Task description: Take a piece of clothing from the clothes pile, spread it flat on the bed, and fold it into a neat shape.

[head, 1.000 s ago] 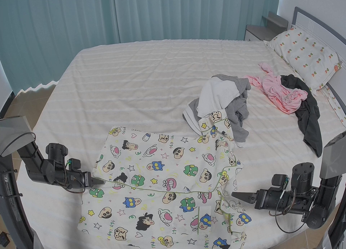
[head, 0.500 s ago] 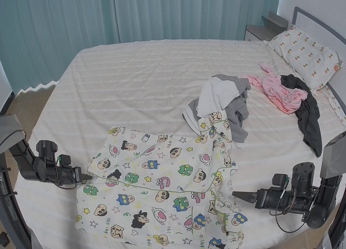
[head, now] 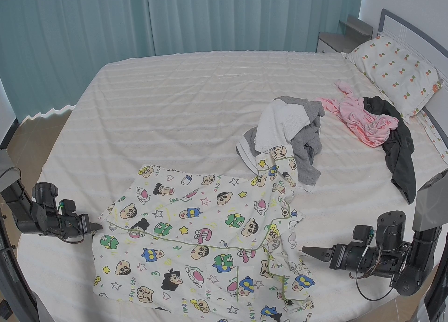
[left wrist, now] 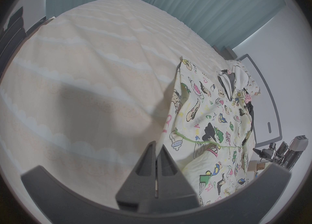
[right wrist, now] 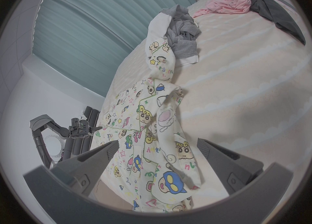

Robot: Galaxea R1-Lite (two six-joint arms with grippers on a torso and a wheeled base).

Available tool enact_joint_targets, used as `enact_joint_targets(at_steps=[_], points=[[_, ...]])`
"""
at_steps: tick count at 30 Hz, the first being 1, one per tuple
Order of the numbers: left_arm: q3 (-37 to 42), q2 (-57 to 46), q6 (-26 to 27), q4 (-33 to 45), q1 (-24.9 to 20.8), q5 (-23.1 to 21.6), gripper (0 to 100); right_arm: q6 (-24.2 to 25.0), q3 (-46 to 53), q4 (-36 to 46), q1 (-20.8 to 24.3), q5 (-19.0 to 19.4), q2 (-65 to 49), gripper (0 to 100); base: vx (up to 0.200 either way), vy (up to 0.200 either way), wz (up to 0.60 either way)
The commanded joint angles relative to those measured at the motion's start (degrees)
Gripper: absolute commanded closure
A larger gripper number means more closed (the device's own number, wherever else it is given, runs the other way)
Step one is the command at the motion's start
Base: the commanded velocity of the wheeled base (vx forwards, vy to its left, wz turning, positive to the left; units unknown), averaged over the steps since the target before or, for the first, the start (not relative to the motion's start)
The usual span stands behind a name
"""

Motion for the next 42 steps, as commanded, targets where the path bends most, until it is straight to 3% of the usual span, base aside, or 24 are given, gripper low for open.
enact_joint_targets(at_steps=[1,19,28,39,40,42], points=[[0.02,-0.16,0.18,0.03,2.07,-0.18,100,-0.1,0.57,-0.76,0.0,-0.08,1.23,0,0.0,0.0,0.0],[-0.42,-0.33,1.58,0.12,9.71,-2.2,100,0.43,-5.84,-0.76,-0.18,0.01,8.17,0,0.0,0.0,0.0],[0.11,0.02,1.93,0.12,10.33,-2.29,100,0.52,-10.41,0.65,0.18,1.33,11.69,0,0.0,0.0,0.0],[1.42,-0.51,1.85,0.12,9.98,-4.49,100,0.52,-15.51,9.61,0.97,3.26,11.51,0,0.0,0.0,0.0],[1.42,-0.51,1.85,0.12,9.98,-4.49,0,0.52,-15.51,9.61,1.23,3.26,11.6,0,0.0,0.0,0.0],[1.34,-0.42,1.85,0.12,9.98,-4.49,0,0.61,-15.95,9.7,1.85,3.26,11.69,0,0.0,0.0,0.0]])
